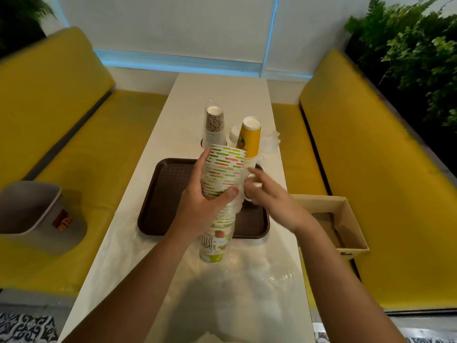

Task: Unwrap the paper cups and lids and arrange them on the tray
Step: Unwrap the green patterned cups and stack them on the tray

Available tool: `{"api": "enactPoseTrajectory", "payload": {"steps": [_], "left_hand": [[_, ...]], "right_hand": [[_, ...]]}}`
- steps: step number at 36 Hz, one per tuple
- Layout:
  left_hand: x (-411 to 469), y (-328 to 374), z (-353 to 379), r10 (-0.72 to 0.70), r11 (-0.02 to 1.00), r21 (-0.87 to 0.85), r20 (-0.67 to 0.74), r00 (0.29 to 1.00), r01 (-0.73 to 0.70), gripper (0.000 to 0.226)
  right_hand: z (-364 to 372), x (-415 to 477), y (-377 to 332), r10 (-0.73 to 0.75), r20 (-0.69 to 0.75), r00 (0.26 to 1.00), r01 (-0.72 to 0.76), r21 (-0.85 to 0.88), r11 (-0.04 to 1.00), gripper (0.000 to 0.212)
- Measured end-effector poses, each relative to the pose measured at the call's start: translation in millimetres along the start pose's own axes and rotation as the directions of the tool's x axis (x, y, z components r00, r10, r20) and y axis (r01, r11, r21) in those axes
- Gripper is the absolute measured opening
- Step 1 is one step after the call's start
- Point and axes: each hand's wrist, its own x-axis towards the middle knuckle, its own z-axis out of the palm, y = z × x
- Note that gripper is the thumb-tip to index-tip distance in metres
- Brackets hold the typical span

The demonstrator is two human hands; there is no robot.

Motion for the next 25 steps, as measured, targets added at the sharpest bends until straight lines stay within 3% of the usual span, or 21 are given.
{"api": "enactPoseTrajectory", "payload": {"steps": [2, 5, 13, 18, 25], "left_hand": [[0, -1, -1, 0.01, 1.0, 0.026, 0.034, 0.999, -0.011, 0.091], [-1, 0, -2, 0.009, 0.998, 0.066, 0.084, 0.996, -0.015, 0.093], [-4, 3, -12, 0.023, 0.991, 0.13, 0.158, 0.987, -0.044, 0.092], [-5, 2, -24, 0.009, 0.981, 0.187, 0.183, 0.983, -0.044, 0.094], [-3, -3, -39, -0.057, 0.987, 0.154, 0.148, 0.987, 0.034, 0.093]], "right_hand": [[-5, 7, -11, -0.078, -0.092, 0.993, 0.082, 0.033, 0.996, 0.068], [-8, 16, -24, -0.145, -0.063, 0.987, 0.148, 0.046, 0.988, 0.06], [-16, 33, -36, -0.161, 0.055, 0.985, 0.165, -0.077, 0.983, 0.046], [-20, 39, -37, -0.184, -0.026, 0.983, 0.18, -0.109, 0.978, 0.046], [-41, 39, -32, -0.152, -0.187, 0.971, 0.19, 0.205, 0.96, 0.055]]}}
